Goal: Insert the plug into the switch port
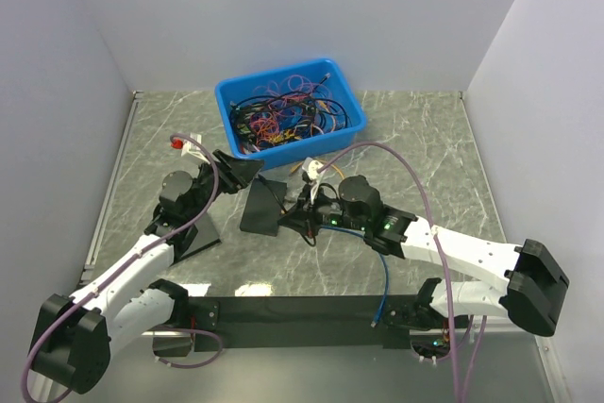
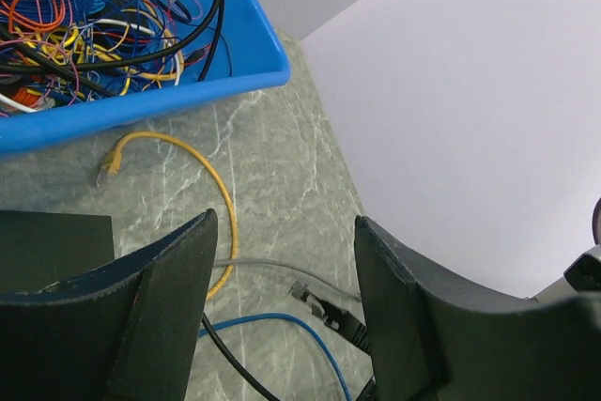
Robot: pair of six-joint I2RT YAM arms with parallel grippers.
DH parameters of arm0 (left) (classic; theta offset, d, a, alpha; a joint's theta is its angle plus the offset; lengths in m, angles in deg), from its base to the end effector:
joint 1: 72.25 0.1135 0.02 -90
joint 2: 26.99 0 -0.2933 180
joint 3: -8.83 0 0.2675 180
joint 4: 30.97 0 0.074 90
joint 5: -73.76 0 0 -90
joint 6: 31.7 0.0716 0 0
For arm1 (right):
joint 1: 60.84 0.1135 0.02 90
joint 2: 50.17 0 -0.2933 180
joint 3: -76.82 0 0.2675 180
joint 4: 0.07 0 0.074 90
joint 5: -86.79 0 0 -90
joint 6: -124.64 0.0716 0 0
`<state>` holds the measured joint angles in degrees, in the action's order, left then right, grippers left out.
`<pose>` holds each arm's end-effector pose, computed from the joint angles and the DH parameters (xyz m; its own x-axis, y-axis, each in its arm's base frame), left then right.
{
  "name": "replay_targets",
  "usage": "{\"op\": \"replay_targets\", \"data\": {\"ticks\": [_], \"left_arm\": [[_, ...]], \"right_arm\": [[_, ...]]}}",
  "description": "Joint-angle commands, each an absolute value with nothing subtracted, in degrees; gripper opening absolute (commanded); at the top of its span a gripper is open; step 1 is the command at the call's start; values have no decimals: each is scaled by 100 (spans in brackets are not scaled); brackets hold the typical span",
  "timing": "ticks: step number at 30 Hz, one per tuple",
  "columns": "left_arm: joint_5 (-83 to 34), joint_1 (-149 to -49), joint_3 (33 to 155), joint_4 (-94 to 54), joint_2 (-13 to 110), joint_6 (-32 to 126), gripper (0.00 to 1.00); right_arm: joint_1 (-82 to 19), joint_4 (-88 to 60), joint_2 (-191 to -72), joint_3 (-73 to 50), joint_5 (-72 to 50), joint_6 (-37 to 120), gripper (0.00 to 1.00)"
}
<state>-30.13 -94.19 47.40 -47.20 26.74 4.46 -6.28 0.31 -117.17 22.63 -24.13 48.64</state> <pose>0.2238 -0.1087 0.2827 -0.4624 -0.6587 -0.5936 0.3594 0.4728 -0.8046 0.1553 0.2624 0.2939 -0.3541 -0.1079 -0.9290 -0.9044 0.2923 0.3108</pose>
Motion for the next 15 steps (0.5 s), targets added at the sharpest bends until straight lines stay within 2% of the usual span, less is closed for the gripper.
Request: {"op": "replay_targets", "data": {"ticks": [1,11,15], "left_arm": [[-3153,-9440,4755,-4939,2653,381,66],[-3417,-9440,4851,-4860,2662,205,63],[-3452,-9440,4860,-4807,2627,170,59]], "right_arm": [[-512,331,-11627,1992,-2000,4722,0],[-91,235,-11793,1746,-1200,4458,0],[94,182,-12004,1614,-936,4388,0]]}}
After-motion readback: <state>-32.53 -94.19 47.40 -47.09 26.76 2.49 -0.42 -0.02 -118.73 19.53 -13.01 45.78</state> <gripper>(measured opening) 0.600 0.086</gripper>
